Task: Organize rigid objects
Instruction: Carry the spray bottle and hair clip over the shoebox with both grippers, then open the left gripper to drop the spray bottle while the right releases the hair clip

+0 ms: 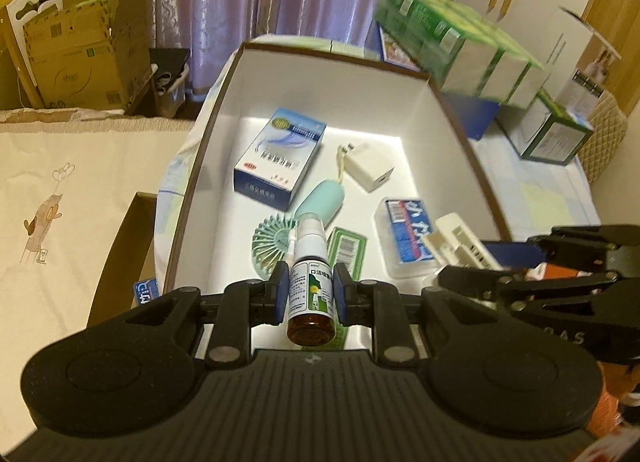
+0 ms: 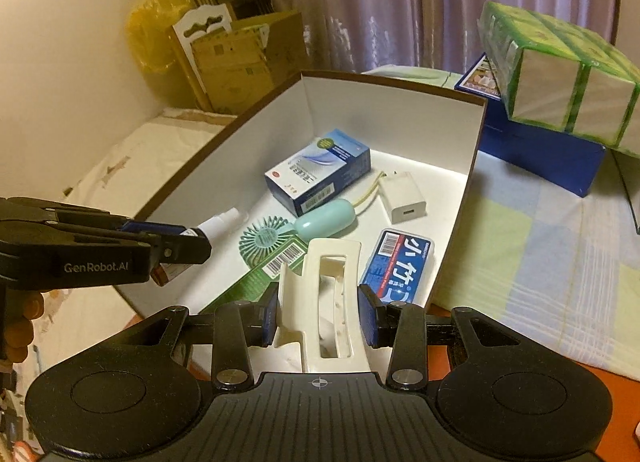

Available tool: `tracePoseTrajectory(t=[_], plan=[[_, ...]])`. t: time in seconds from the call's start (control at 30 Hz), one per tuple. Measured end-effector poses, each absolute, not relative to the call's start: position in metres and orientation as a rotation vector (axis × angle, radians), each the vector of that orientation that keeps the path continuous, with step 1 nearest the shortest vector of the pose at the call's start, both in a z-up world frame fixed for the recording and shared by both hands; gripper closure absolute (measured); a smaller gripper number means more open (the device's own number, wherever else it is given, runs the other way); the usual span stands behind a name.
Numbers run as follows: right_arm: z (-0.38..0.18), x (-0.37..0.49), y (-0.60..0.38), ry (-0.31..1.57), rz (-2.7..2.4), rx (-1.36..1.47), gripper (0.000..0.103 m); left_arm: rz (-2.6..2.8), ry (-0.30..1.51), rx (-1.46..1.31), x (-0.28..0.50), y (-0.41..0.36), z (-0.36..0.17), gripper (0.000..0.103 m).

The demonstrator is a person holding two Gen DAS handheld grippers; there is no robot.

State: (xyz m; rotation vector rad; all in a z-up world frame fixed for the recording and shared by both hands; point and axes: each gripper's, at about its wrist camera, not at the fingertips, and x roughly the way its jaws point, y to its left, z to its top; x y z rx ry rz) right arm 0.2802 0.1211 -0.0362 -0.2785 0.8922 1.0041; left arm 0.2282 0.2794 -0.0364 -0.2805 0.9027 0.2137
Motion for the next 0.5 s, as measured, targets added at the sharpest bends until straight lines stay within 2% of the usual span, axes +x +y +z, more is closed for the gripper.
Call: tracePoseTrajectory(t=[0.4,0.5], plan=[[-0.05,0.293,0.139,0.901,0.967,-0.322,0.066,0.205,0.952,-0.266,0.241,0.29,-0.055,0.083],[-0.052,0.296,0.142,0.902,0.964,-0.325,0.066,0.202,0.953,-0.27,0.243,0.292,-0.055,0.077]])
